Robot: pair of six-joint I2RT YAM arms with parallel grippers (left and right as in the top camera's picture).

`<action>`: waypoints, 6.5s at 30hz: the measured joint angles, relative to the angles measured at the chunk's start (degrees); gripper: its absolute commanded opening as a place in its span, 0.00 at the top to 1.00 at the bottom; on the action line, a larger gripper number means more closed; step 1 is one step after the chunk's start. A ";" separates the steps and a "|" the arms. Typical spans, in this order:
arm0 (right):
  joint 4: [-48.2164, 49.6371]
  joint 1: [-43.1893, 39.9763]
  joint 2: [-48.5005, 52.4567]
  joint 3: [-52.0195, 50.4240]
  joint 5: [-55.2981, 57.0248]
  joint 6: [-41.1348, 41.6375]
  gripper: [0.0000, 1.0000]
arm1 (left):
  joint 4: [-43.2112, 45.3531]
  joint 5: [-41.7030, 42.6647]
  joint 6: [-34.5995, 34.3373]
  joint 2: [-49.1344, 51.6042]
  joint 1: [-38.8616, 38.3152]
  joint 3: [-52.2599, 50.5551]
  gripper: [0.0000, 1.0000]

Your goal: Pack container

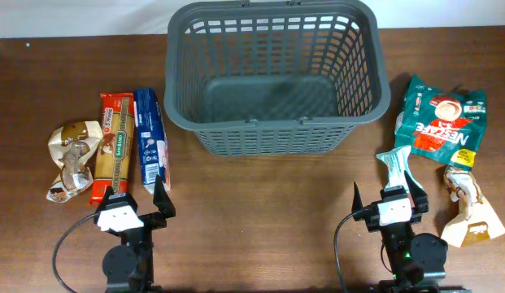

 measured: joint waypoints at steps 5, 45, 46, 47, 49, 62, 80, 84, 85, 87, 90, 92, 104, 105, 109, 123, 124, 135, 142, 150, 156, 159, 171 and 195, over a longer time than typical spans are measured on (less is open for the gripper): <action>0.02 0.00 0.00 0.00 0.00 0.00 0.01 | 0.00 0.00 0.00 0.00 0.00 0.00 0.01; -39.50 -9.35 56.06 65.75 1.44 20.55 0.01 | 0.09 -0.24 0.00 -0.22 0.00 -0.07 0.01; -46.03 -10.80 61.48 75.82 1.51 20.50 0.01 | 0.33 -0.26 0.00 -0.20 0.00 -0.04 0.01; -47.41 -11.67 65.18 83.10 1.53 20.37 0.01 | 0.17 -0.33 0.00 -0.26 0.00 -0.07 0.01; -51.74 -13.40 70.25 94.12 1.49 20.26 0.01 | 0.17 -0.42 0.00 -0.26 0.00 -0.07 0.01; -53.20 -33.00 99.32 110.27 -4.66 25.33 0.01 | 0.15 -0.39 0.00 -0.26 0.00 -0.07 0.01; -52.28 -23.08 116.83 109.79 4.98 24.83 0.01 | 0.15 -0.39 0.00 -0.26 0.00 -0.07 0.01; -51.60 -21.86 121.00 109.81 5.92 24.68 0.01 | 0.15 -0.39 0.00 -0.26 0.00 -0.07 0.01; -51.41 -21.64 122.92 109.81 6.05 24.65 0.01 | 0.15 -0.39 0.00 -0.26 0.00 -0.07 0.01; -51.47 -21.44 126.16 109.79 6.27 24.65 0.01 | 0.15 -0.39 0.00 -0.26 0.02 -0.07 0.01; -51.49 -20.83 129.96 109.79 6.99 24.68 0.01 | 0.15 -0.39 0.00 -0.26 0.00 -0.07 0.01; -51.41 -20.15 130.16 109.81 7.87 24.68 0.01 | 0.15 -0.39 0.00 -0.26 0.02 -0.07 0.01; -51.21 -14.47 134.20 111.32 16.22 25.49 0.01 | 0.15 -0.39 0.00 -0.26 0.00 -0.07 0.01; -50.84 -14.34 134.29 111.32 16.48 25.62 0.01 | 0.15 -0.39 0.00 -0.26 0.00 -0.07 0.01; -49.75 -13.99 134.51 111.32 17.14 25.90 0.01 | 0.15 -0.39 0.00 -0.26 0.00 -0.07 0.01; -56.08 -13.29 136.93 115.65 15.56 25.35 0.01 | 0.15 -0.39 0.00 -0.26 0.00 -0.07 0.01; -56.04 -13.29 136.98 115.71 15.41 25.40 0.01 | 0.15 -0.39 0.00 -0.26 0.00 -0.07 0.01; -48.63 -13.73 134.94 110.75 17.77 26.27 0.96 | 0.15 -0.39 0.00 -0.26 0.00 -0.07 0.01; -55.52 -16.06 134.84 115.08 13.70 26.60 0.96 | 0.15 -0.39 0.00 -0.26 0.00 -0.07 0.01; -63.14 -16.44 127.29 128.85 6.21 24.44 0.96 | 0.15 -0.39 0.00 -0.26 0.02 -0.07 0.01; -64.83 -11.69 115.23 137.13 5.40 21.07 0.96 | 0.15 -0.39 0.00 -0.26 0.00 -0.07 0.01; -65.16 -8.13 109.42 139.18 5.35 18.95 0.96 | 0.15 -0.39 0.00 -0.26 0.00 -0.07 0.01; -67.10 14.08 106.22 139.58 4.09 5.77 0.96 | 0.15 -0.39 0.00 -0.26 0.00 -0.07 0.01; -67.65 25.73 130.16 139.16 5.57 7.58 0.20 | 0.15 -0.39 0.00 -0.26 0.00 -0.07 0.01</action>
